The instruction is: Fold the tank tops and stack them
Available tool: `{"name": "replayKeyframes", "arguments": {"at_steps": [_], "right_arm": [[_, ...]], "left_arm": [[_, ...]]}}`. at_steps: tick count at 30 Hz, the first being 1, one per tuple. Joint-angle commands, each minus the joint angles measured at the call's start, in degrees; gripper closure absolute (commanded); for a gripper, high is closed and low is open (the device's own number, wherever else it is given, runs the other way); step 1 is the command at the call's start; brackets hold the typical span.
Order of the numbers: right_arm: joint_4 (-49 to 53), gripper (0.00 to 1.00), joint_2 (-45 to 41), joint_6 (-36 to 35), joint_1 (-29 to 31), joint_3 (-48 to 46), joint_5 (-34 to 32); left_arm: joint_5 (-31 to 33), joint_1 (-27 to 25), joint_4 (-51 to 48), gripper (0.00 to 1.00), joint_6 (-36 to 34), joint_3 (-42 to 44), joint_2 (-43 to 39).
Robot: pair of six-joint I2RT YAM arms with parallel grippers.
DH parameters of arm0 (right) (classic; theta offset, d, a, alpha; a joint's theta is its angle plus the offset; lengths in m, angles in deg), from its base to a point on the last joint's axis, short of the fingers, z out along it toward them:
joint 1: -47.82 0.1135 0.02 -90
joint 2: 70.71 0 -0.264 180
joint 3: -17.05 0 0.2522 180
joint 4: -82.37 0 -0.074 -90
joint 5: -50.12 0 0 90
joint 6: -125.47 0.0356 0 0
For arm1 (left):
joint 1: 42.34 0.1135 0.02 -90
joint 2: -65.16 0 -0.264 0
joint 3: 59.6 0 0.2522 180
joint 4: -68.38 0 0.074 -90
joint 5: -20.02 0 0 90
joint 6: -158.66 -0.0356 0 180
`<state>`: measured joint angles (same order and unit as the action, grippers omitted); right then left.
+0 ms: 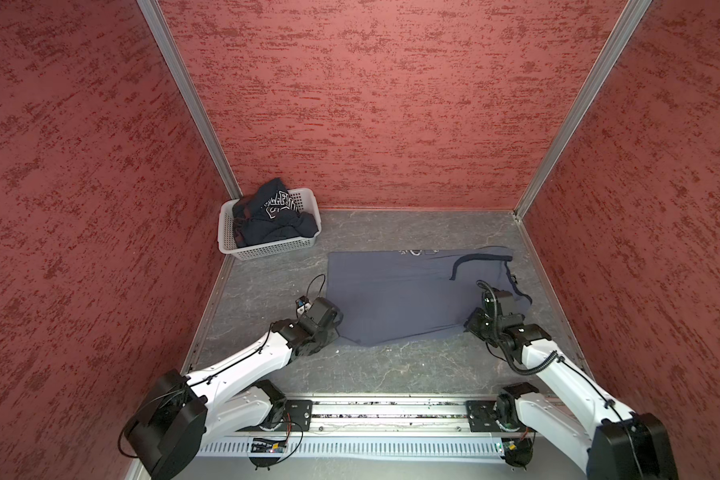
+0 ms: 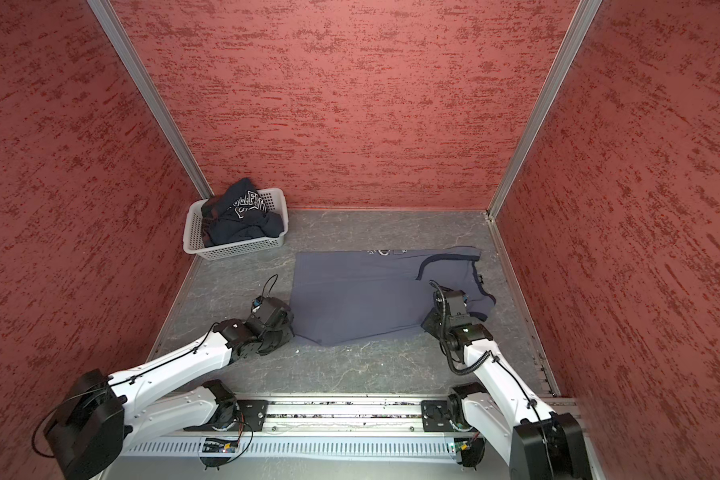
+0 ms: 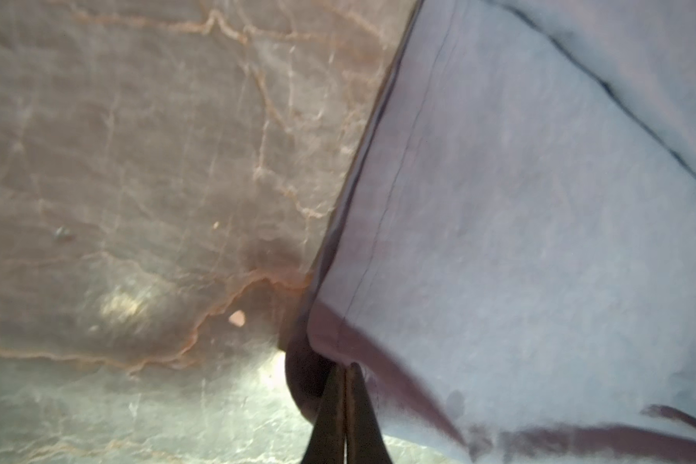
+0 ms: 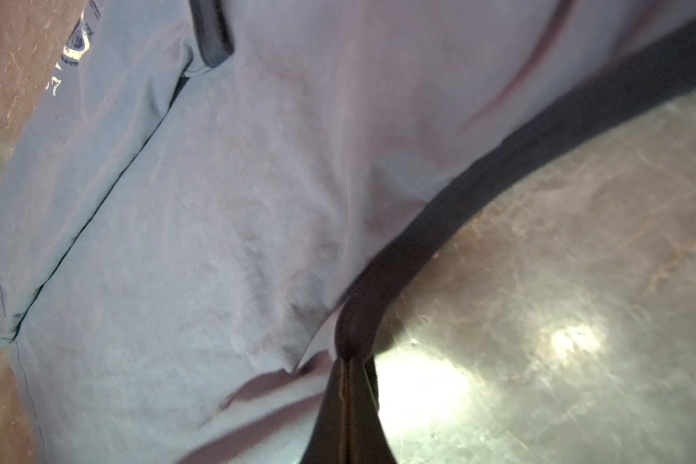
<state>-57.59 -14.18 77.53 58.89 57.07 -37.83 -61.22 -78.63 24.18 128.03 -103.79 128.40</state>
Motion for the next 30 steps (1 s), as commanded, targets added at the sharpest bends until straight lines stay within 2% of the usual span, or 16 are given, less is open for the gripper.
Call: {"name": "replayKeyframes", "arguments": {"at_steps": [1, 6, 12, 21, 30], "right_arm": [[-2.1, 1.00, 5.3, -5.2, 0.2, 3.6, -1.3], [-2.7, 1.00, 17.0, -9.5, 0.2, 11.2, -2.2], [-3.9, 1.00, 24.0, -11.4, -0.1, 18.7, -4.2], [-5.7, 1.00, 34.6, -12.4, -0.8, 27.1, -4.9], [-6.3, 1.00, 39.9, -12.3, -1.9, 32.0, -5.4]], "left_arm": [[-1.1, 3.3, 3.4, 1.00, -3.7, -2.7, 2.9], [-2.3, 8.6, 6.9, 1.00, -6.7, -7.7, 8.9], [-4.6, 13.5, 9.3, 1.00, -8.8, -12.8, 15.6], [-4.8, 17.3, 12.2, 1.00, -9.9, -16.9, 23.3], [-5.5, 20.5, 14.7, 1.00, -10.7, -18.8, 27.2]]}}
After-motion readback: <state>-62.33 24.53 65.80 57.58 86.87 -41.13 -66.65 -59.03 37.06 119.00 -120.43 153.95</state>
